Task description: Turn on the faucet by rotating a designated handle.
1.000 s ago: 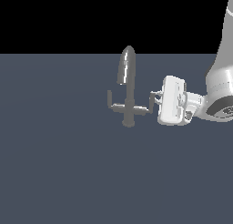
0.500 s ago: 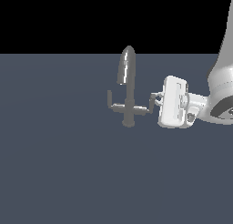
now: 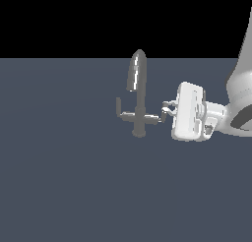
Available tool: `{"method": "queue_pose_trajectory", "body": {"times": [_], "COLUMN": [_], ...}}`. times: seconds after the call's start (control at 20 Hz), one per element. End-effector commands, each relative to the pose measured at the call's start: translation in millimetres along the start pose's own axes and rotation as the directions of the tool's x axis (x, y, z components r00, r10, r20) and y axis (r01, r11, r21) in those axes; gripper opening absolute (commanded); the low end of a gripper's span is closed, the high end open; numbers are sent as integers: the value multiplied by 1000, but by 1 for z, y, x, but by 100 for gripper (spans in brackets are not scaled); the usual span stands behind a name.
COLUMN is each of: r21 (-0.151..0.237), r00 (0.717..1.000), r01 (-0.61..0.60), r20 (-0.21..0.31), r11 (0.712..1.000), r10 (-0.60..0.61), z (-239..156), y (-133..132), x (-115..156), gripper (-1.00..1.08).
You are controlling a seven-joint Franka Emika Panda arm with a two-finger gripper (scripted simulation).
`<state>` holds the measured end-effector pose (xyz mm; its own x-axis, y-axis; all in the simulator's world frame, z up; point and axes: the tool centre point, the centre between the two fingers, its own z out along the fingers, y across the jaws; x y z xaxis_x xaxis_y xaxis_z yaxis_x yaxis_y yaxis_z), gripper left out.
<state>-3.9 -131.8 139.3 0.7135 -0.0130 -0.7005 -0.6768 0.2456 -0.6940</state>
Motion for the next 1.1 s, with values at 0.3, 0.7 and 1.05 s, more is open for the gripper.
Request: {"method": "queue_pose_trajectory", "body": {"times": [0.3,0.7,1.05], "r21": [0,-3,-1], "r00": [1000,1000,1000], "r01": [-7,10,-5], "r20": [9,11,10], "r11": [1000,1000,1000], "r10": [7,-10,5], "z": [0,0,-6], "y": [30,45,83], "x": [-15,-12,1], "gripper": [-100,-100,-100]}}
